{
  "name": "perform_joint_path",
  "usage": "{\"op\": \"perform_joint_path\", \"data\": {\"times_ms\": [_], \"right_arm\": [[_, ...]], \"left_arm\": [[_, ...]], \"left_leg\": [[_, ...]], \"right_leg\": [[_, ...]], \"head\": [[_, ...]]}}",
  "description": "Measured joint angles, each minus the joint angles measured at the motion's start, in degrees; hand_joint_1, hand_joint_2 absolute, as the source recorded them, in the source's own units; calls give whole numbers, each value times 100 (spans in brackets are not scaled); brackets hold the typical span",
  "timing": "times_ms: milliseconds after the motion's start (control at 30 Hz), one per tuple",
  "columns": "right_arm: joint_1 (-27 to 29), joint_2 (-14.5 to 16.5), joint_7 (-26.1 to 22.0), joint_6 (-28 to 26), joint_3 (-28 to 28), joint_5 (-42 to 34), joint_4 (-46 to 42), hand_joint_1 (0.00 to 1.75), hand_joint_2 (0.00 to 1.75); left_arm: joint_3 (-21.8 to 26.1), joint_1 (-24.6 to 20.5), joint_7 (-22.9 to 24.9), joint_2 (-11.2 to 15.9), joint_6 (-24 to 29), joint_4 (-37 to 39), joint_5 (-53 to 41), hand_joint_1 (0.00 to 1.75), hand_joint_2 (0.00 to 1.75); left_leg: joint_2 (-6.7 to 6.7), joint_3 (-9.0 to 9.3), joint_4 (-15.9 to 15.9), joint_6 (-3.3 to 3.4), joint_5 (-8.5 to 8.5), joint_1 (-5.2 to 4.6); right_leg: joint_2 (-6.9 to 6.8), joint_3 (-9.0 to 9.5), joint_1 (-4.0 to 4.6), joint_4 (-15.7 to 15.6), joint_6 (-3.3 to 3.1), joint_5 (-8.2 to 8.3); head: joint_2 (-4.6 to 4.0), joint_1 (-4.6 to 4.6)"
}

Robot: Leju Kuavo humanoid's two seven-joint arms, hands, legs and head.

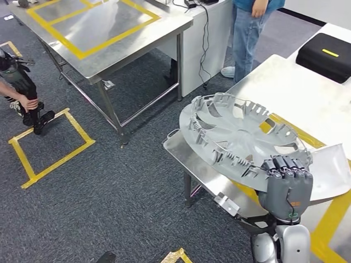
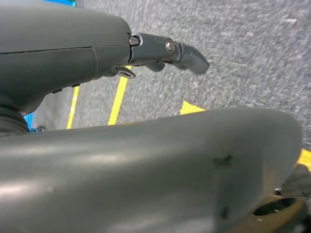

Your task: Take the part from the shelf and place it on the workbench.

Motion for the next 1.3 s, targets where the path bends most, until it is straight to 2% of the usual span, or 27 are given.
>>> {"op": "perform_joint_path", "data": {"times_ms": [67,100,133,167,200,233,300,367,400,433,500,567,633,700,733,767,800,833,900,933,1000,1067,1133,1200,1233,1267,1300], "right_arm": [[-1,0,5,0,-1,2,-2,175,175],[-2,0,8,-1,1,3,-3,175,175],[-3,0,10,-1,3,4,-3,175,175],[-3,0,10,-1,5,4,-2,175,175],[-3,0,9,-1,4,4,-2,175,175],[-3,0,8,0,4,7,-2,175,175],[-4,0,7,0,3,19,-2,175,175],[-9,0,8,0,4,35,-2,175,175],[-12,0,10,0,4,43,-2,175,175],[-15,0,15,0,1,53,-3,175,175],[-15,-1,29,0,-10,84,-15,175,175],[-22,-2,67,0,-25,123,-35,175,175],[-33,-8,135,-1,-29,167,-46,175,175],[-37,-20,237,-1,-25,227,-47,175,175],[-39,-26,304,-1,-26,263,-48,175,175],[-41,-31,372,0,-27,298,-48,175,175],[-44,-37,450,0,-27,330,-51,175,175],[-58,-44,535,0,-22,363,-60,175,175],[-119,-62,726,0,10,433,-89,175,175],[-151,-72,814,0,32,466,-106,175,175],[-189,-87,933,0,57,508,-136,175,175],[-214,-96,1033,0,68,549,-171,175,175],[-242,-110,1193,0,114,614,-195,175,175],[-258,-154,1403,-1,190,678,-197,175,175],[-261,-191,1515,-1,228,699,-199,175,175],[-262,-229,1611,-1,263,708,-204,175,175],[-263,-263,1687,-1,296,713,-210,175,175]], "left_arm": [[-10,-18,1,0,0,-3,-1,0,0],[-15,-17,1,0,0,-3,-1,0,0],[-17,-7,2,0,0,-3,-1,0,0],[-17,7,4,0,0,-3,-1,0,0],[-19,21,6,0,0,-3,-1,0,0],[-20,28,8,0,-1,-3,-1,0,0],[-23,24,10,0,-8,-3,-1,0,0],[-26,19,11,18,-36,-3,-1,0,0],[-27,19,12,26,-51,-4,-2,0,0],[-28,15,17,32,-61,-5,-3,0,0],[-30,-2,27,19,-67,-7,-5,0,0],[-32,-16,33,10,-74,-11,-5,0,0],[-33,-17,34,7,-82,-14,-7,0,0],[-33,-5,34,5,-85,-14,-14,0,0],[-33,0,34,5,-85,-14,-20,0,0],[-33,-1,34,4,-85,-14,-26,0,0],[-33,-5,34,3,-85,-14,-30,0,0],[-33,-8,34,6,-85,-15,-30,0,0],[-34,-11,34,9,-86,-17,-24,0,0],[-35,-12,34,12,-87,-18,-16,0,0],[-35,-16,35,12,-90,-18,-1,0,0],[-35,-25,36,11,-96,-18,8,0,0],[-35,-24,38,11,-118,-18,15,0,0],[-35,-1,43,11,-152,-18,28,0,0],[-35,10,45,11,-164,-18,38,0,0],[-35,16,48,11,-169,-18,48,0,0],[-35,17,49,11,-169,-18,56,0,0]], "left_leg": [[-260,-103,294,-31,-227,33],[-441,-254,635,-35,-413,40],[-553,-454,1058,-27,-602,38],[-595,-655,1450,-13,-736,29],[-607,-803,1703,7,-772,19],[-614,-854,1729,40,-683,7],[-731,-680,1171,150,-230,-27],[-1047,-420,473,286,130,-49],[-1166,-346,272,324,189,-59],[-1213,-317,185,341,183,-67],[-1096,-281,76,318,201,-66],[-939,-231,-37,310,251,-37],[-774,-204,-82,319,268,-27],[-597,-203,-77,317,256,-26],[-511,-200,-75,308,247,-23],[-433,-193,-71,291,235,-17],[-365,-182,-63,266,218,-11],[-302,-172,-49,233,195,-17],[-189,-162,-4,160,146,-49],[-135,-156,10,131,132,-67],[-44,-138,21,82,104,-60],[-202,-182,209,28,-55,-26],[-494,-429,821,7,-406,-6],[-605,-757,1529,19,-688,-6],[-618,-837,1674,34,-686,-7],[-631,-820,1599,55,-569,-8],[-667,-707,1315,84,-359,-9]], "right_leg": [[129,4,-7,-3,-78,4],[195,8,-6,-5,-106,7],[271,9,3,-5,-128,7],[358,11,18,-4,-143,8],[450,15,35,-4,-153,8],[544,23,54,-3,-159,9],[720,47,86,-4,-164,11],[869,44,95,5,-155,16],[934,22,81,7,-136,26],[999,-7,59,5,-105,42],[1092,-69,29,-5,-36,69],[864,-198,49,192,22,-62],[491,-492,51,793,80,-380],[343,-791,9,1407,143,-603],[311,-825,-15,1482,171,-581],[280,-741,-37,1335,194,-459],[217,-550,-54,997,214,-274],[78,-326,-49,594,228,-134],[-99,-13,-29,49,172,2],[-122,27,-9,-29,122,-11],[20,17,-1,-30,17,3],[142,17,-9,-41,-58,21],[269,17,-11,-46,-115,31],[425,14,6,-45,-141,34],[512,17,15,-44,-145,36],[597,22,23,-43,-145,38],[682,31,28,-42,-141,40]], "head": [[0,-24],[0,-39],[0,-47],[0,-51],[0,-53],[0,-54],[0,-53],[0,-40],[0,-45],[0,-49],[0,-71],[0,-39],[0,-6],[0,-5],[0,-3],[0,-3],[0,-2],[0,-1],[0,-3],[0,-12],[0,-30],[0,-44],[0,-65],[0,-68],[0,-67],[0,-66],[0,-65]]}}
